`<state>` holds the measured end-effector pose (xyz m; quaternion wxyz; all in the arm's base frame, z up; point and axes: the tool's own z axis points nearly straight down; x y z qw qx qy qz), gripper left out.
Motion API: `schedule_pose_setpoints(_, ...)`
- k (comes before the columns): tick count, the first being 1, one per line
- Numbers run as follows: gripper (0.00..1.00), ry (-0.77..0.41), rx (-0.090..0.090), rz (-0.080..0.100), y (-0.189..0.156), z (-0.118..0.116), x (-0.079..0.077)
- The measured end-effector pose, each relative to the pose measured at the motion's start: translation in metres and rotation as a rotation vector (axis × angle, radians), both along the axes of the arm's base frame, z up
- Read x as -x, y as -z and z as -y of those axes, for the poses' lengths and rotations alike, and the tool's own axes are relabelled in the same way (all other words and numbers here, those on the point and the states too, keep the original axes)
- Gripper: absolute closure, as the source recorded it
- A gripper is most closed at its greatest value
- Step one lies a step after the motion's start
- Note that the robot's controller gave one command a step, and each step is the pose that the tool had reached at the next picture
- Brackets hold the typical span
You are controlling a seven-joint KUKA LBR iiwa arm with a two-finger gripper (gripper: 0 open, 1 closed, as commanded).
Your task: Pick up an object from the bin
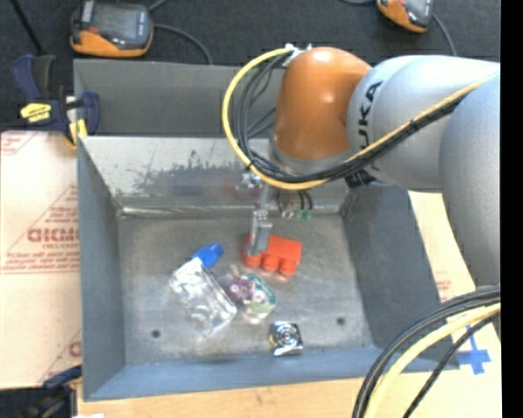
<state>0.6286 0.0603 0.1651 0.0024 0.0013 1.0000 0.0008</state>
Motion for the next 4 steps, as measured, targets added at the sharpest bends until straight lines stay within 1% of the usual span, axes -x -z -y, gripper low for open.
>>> schedule_pose_setpoints(1,0.00,-0.574,0.002,-0.003,0.026,-0.061,0.010)
schedule_pose_setpoints(2,0.00,-0.671,0.004,-0.004,0.091,-0.037,0.016)
schedule_pose_setpoints(3,1.00,-0.669,0.006,-0.005,0.085,-0.037,0.013)
schedule_pose_setpoints(4,1.00,-0.737,0.005,0.010,-0.042,-0.061,0.006)
